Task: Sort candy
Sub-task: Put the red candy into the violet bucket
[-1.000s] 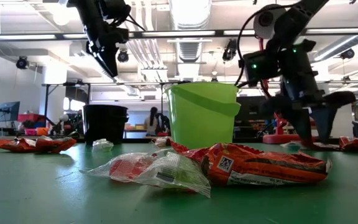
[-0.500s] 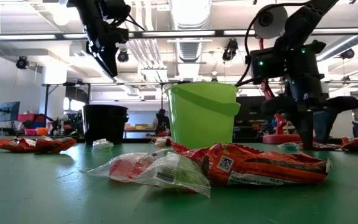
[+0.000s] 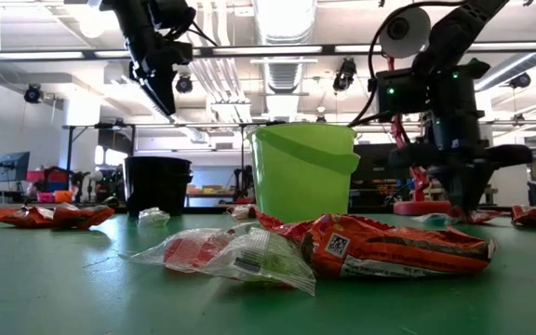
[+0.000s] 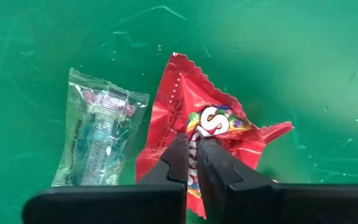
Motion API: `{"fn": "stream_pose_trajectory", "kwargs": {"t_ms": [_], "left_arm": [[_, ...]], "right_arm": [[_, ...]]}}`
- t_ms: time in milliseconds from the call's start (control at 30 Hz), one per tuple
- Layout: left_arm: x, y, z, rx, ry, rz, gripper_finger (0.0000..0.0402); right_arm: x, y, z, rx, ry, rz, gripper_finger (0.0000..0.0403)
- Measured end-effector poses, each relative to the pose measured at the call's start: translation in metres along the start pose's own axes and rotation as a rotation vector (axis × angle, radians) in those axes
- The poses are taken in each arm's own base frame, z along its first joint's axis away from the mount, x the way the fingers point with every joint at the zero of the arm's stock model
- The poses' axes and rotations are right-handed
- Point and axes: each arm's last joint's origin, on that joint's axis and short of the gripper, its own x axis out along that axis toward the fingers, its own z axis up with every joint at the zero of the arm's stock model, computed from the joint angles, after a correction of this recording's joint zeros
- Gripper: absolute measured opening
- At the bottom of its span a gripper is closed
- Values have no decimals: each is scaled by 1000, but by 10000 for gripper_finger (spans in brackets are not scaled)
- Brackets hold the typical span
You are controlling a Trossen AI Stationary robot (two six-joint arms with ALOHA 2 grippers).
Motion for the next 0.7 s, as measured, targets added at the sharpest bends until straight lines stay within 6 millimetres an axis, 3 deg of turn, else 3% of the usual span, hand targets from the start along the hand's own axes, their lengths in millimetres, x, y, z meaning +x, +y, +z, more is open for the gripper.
{"fn": "stream_pose_trajectory", "kwargs": {"t_ms": [233,367,700], "left_arm": [[0,0,0,1,0,0,109],[0,0,0,1,0,0,109],[-1,0,-3,12,28,-4,109]], "right_arm": [[-22,8,1,-34,2,-6,8],[-48,9,-2,-59,-9,-10,8],[-90,6,-10,-82,-77,83,8]]}}
